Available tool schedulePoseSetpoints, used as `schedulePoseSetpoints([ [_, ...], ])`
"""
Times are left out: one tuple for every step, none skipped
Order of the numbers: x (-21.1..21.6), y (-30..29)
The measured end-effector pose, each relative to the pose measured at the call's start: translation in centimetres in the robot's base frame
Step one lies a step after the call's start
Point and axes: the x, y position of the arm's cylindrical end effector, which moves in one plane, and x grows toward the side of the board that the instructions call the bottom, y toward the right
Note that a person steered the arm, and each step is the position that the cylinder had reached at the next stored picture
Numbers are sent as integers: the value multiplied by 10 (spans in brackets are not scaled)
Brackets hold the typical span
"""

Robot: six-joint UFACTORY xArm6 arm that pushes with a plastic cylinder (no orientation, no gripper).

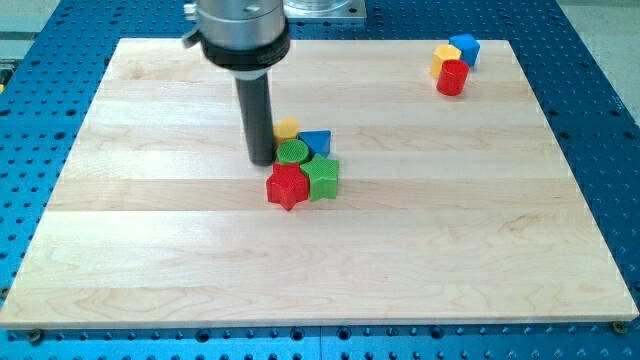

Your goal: Move the heart left to the hexagon

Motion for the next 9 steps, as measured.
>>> schedulePoseSetpoints([
  [-27, 47],
  [-61, 73],
  [-90, 114],
  [-107, 166],
  [-116, 154],
  [-128, 152],
  [-141, 174],
  [-143, 172],
  [-112, 172],
])
